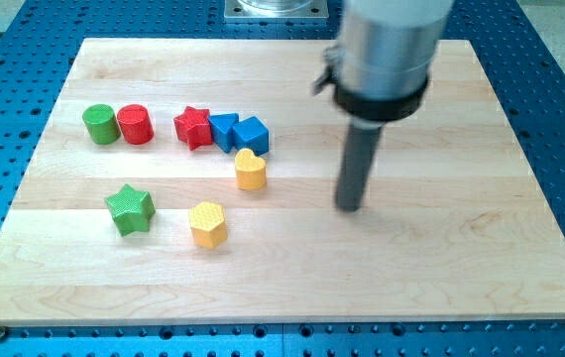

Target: Move the green star to the left of the green circle

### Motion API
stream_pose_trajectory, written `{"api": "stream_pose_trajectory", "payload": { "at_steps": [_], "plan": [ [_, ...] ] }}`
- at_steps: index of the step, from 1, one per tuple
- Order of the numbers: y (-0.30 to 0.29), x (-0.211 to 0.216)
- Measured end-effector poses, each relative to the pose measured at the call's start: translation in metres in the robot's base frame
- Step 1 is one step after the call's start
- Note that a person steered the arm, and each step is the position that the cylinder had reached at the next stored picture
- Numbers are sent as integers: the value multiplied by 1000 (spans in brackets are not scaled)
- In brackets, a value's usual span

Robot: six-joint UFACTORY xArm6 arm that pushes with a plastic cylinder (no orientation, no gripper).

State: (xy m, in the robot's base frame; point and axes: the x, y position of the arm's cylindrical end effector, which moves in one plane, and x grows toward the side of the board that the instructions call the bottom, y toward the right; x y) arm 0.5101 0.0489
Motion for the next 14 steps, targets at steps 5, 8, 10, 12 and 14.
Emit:
{"api": "stream_pose_trajectory", "payload": {
  "at_steps": [5,8,10,12,14],
  "plan": [
    [-202,-47],
    [-314,31],
    [-312,-17],
    [-315,-62],
    [-331,-93]
  ]
}}
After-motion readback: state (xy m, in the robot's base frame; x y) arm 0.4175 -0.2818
